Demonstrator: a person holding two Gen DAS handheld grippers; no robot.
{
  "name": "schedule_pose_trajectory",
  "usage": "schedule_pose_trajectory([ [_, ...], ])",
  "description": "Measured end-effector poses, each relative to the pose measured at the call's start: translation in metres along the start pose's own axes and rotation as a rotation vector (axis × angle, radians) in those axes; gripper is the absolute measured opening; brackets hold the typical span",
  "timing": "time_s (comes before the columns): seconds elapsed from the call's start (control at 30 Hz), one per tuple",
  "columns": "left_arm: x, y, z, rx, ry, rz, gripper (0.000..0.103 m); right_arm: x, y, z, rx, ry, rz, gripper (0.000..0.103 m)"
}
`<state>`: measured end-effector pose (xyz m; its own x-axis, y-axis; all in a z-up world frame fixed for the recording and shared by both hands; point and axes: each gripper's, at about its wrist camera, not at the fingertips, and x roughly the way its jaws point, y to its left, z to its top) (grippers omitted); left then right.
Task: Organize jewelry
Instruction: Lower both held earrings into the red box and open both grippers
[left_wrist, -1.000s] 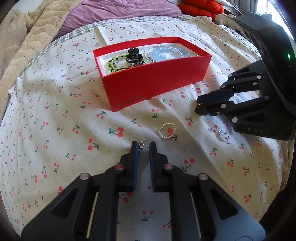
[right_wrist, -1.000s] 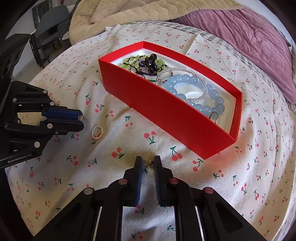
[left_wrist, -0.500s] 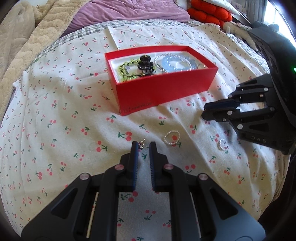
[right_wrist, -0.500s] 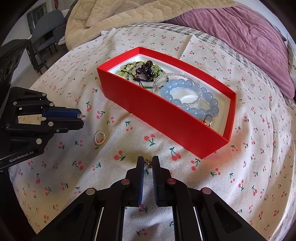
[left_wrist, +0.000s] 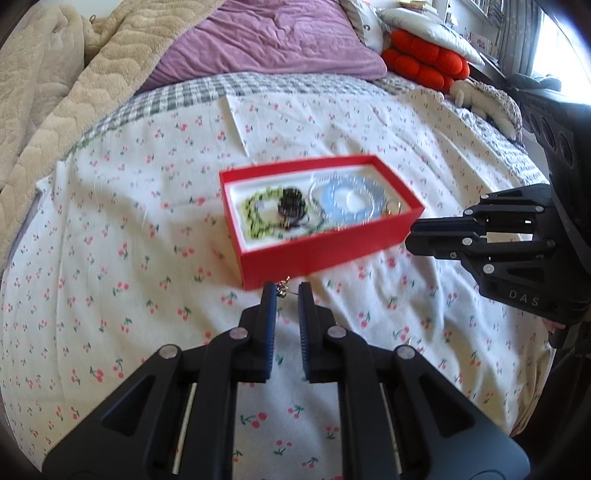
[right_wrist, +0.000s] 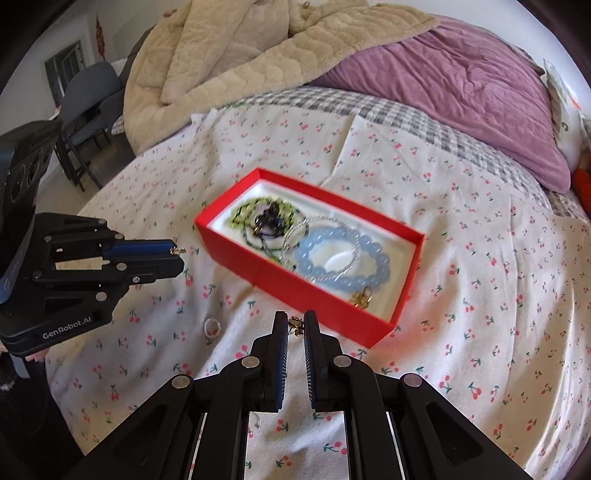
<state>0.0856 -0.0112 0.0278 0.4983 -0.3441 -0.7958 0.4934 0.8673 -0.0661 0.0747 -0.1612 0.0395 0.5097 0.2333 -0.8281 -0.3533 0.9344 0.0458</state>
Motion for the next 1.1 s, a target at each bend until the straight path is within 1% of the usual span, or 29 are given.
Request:
schedule_pose_trajectory([
  [0.2, 0.002, -0.004, 0.015, -0.016, -0.018, -0.014, 0.013, -0.003, -0.019, 0.013, 0.075, -0.035, -0.011, 0.009],
  [0.47, 0.016, -0.021, 0.032, -0.030, -0.035, -0.060, 0.013, 0.005, -0.037, 0.019, 0.149, -0.037, -0.017, 0.009],
  [0.63, 0.031, -0.029, 0.042, -0.033, -0.052, -0.094, 0.013, 0.010, -0.046, 0.021, 0.198, -0.041, 0.003, 0.009],
  [0.8, 0.049, -0.034, 0.047, -0.030, -0.039, -0.099, 0.013, 0.014, -0.051, 0.023, 0.217, -0.040, 0.010, 0.009],
  [1.0, 0.052, -0.036, 0.049, -0.013, -0.048, -0.101, 0.013, 0.017, -0.058, 0.024, 0.242, -0.047, 0.034, 0.010],
  [1.07, 0.050, -0.036, 0.050, -0.011, -0.057, -0.093, 0.015, 0.017, -0.060, 0.024, 0.254, -0.050, 0.040, 0.013],
  [1.1, 0.050, -0.036, 0.050, -0.011, -0.058, -0.085, 0.019, 0.018, -0.062, 0.024, 0.266, -0.044, 0.049, 0.013],
])
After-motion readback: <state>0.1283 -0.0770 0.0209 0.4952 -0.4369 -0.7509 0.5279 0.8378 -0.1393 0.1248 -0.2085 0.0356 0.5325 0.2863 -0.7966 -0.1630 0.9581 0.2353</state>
